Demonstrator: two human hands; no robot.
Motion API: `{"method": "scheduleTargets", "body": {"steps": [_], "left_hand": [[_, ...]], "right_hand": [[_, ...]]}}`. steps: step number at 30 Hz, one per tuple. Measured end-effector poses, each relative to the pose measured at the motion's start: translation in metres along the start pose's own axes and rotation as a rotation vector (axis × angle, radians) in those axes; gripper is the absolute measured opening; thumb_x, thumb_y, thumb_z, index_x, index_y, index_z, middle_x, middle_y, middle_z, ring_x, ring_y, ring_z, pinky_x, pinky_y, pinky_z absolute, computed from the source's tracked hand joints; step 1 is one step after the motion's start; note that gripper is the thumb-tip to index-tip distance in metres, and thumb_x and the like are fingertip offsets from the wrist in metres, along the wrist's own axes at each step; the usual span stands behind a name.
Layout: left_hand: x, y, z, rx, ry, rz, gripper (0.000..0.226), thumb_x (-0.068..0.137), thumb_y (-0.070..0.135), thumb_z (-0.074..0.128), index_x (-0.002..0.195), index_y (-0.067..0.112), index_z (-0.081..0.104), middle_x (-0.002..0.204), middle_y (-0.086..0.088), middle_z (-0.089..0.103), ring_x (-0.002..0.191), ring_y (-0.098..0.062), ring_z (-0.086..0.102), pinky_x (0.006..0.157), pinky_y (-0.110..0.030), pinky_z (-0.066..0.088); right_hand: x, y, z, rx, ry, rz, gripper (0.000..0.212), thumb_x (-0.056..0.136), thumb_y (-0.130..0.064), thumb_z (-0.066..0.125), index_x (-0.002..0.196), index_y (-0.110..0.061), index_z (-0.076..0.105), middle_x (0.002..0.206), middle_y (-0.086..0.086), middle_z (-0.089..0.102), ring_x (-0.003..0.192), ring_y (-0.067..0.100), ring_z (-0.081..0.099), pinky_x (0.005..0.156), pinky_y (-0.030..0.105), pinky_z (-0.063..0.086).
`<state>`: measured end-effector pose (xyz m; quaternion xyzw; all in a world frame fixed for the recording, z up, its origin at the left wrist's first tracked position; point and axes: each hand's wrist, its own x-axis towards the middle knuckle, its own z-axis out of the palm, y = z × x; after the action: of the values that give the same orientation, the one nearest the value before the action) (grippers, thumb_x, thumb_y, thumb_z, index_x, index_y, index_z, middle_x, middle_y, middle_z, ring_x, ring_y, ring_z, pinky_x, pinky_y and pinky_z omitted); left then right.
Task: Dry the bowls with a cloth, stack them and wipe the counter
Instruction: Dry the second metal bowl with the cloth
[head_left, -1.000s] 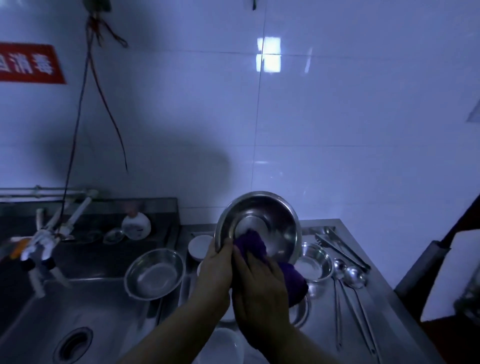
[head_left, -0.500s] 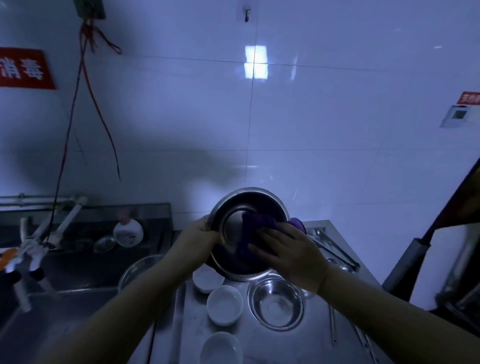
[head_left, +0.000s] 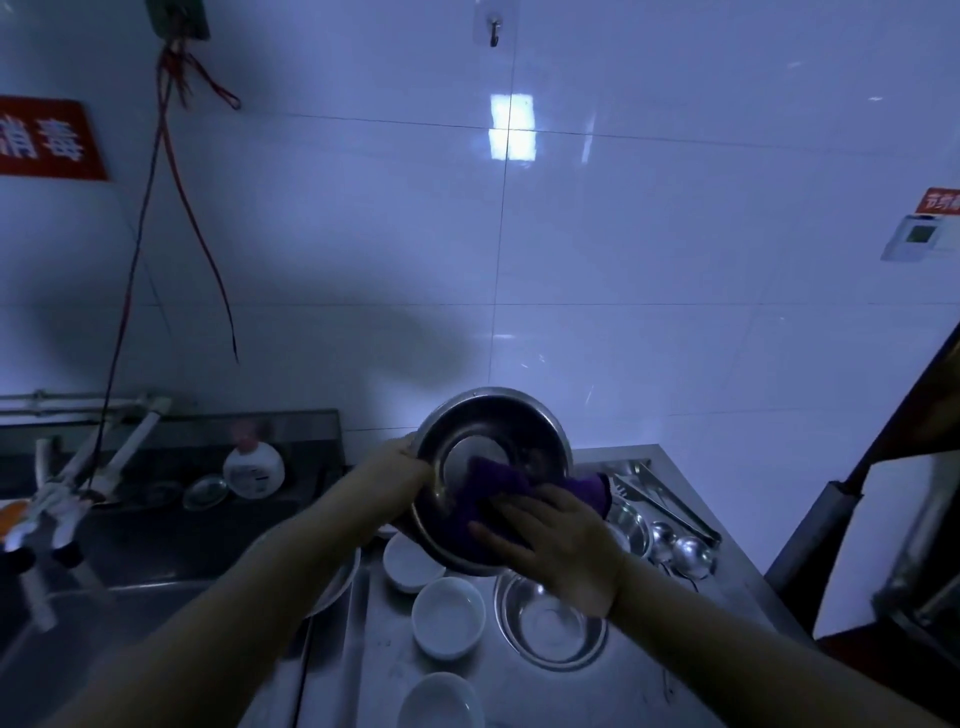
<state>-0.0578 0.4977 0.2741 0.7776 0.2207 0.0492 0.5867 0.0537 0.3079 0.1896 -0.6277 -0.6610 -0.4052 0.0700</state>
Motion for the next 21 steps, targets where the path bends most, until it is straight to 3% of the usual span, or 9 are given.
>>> {"method": "scheduleTargets", "body": {"steps": [3, 6, 9, 11, 14, 17, 19, 21], "left_hand": [[0.001, 0.006, -0.006, -0.055, 0.047, 0.031, 0.019, 0.08, -0.002, 0.053, 0.072, 0.012, 0.063, 0.049, -0.004, 0.064, 0.047, -0.019, 0.064, 0.043, -0.024, 0.048], [-0.007, 0.0, 0.018, -0.202, 0.271, 0.18, 0.015, 0.078, 0.003, 0.06, 0.084, 0.016, 0.064, 0.061, 0.001, 0.069, 0.052, -0.01, 0.066, 0.043, -0.018, 0.048], [-0.016, -0.011, 0.048, -0.329, 0.324, 0.162, 0.019, 0.079, 0.002, 0.061, 0.097, 0.008, 0.061, 0.07, -0.009, 0.068, 0.057, -0.017, 0.067, 0.044, -0.02, 0.049], [-0.017, -0.016, 0.05, -0.364, 0.345, 0.15, 0.017, 0.084, 0.001, 0.054, 0.098, 0.008, 0.06, 0.069, -0.01, 0.067, 0.057, -0.022, 0.066, 0.043, -0.022, 0.048], [-0.02, -0.016, 0.04, -0.27, 0.281, 0.199, 0.016, 0.084, 0.0, 0.051, 0.085, 0.011, 0.063, 0.054, -0.004, 0.064, 0.047, -0.02, 0.062, 0.04, -0.024, 0.045], [-0.02, -0.007, 0.02, -0.059, 0.178, 0.211, 0.031, 0.074, -0.002, 0.051, 0.061, 0.024, 0.063, 0.046, -0.001, 0.059, 0.039, -0.015, 0.056, 0.038, -0.023, 0.043], [-0.018, 0.002, 0.005, 0.122, 0.046, 0.21, 0.022, 0.064, 0.006, 0.054, 0.059, 0.024, 0.063, 0.053, -0.006, 0.062, 0.047, -0.019, 0.059, 0.045, -0.025, 0.047], [-0.016, 0.008, -0.004, 0.139, -0.009, 0.191, 0.013, 0.065, 0.01, 0.056, 0.065, 0.02, 0.064, 0.058, -0.011, 0.063, 0.051, -0.023, 0.059, 0.05, -0.03, 0.047]], "right_hand": [[0.01, 0.018, -0.009, -0.023, 0.032, -0.037, 0.028, 0.082, -0.008, 0.066, 0.108, -0.018, 0.073, 0.098, 0.01, 0.073, 0.084, 0.021, 0.069, 0.07, 0.032, 0.053], [0.026, 0.009, -0.01, -0.104, 0.141, 0.08, 0.024, 0.083, -0.008, 0.068, 0.105, -0.016, 0.074, 0.088, 0.01, 0.073, 0.074, 0.021, 0.069, 0.062, 0.032, 0.053], [0.036, -0.017, -0.005, -0.067, 0.215, 0.278, 0.024, 0.095, -0.017, 0.054, 0.111, -0.012, 0.072, 0.082, 0.008, 0.071, 0.07, 0.02, 0.066, 0.063, 0.033, 0.052], [0.035, -0.028, -0.002, -0.035, 0.203, 0.315, 0.027, 0.096, -0.018, 0.052, 0.114, -0.012, 0.07, 0.085, 0.008, 0.072, 0.073, 0.019, 0.067, 0.066, 0.032, 0.054], [0.022, -0.022, -0.002, -0.057, 0.197, 0.2, 0.026, 0.092, -0.011, 0.057, 0.114, -0.013, 0.07, 0.09, 0.01, 0.073, 0.078, 0.02, 0.069, 0.069, 0.031, 0.054], [0.005, 0.0, -0.008, -0.057, 0.156, -0.023, 0.036, 0.084, -0.006, 0.067, 0.119, -0.015, 0.061, 0.095, 0.01, 0.073, 0.084, 0.021, 0.069, 0.069, 0.032, 0.054], [-0.001, 0.017, -0.014, -0.03, 0.083, -0.171, 0.035, 0.084, -0.006, 0.066, 0.118, -0.015, 0.059, 0.099, 0.009, 0.072, 0.086, 0.022, 0.069, 0.07, 0.033, 0.053], [0.0, 0.028, -0.018, -0.015, 0.058, -0.22, 0.03, 0.085, -0.006, 0.066, 0.113, -0.015, 0.065, 0.098, 0.008, 0.072, 0.086, 0.022, 0.068, 0.069, 0.033, 0.052]]}}
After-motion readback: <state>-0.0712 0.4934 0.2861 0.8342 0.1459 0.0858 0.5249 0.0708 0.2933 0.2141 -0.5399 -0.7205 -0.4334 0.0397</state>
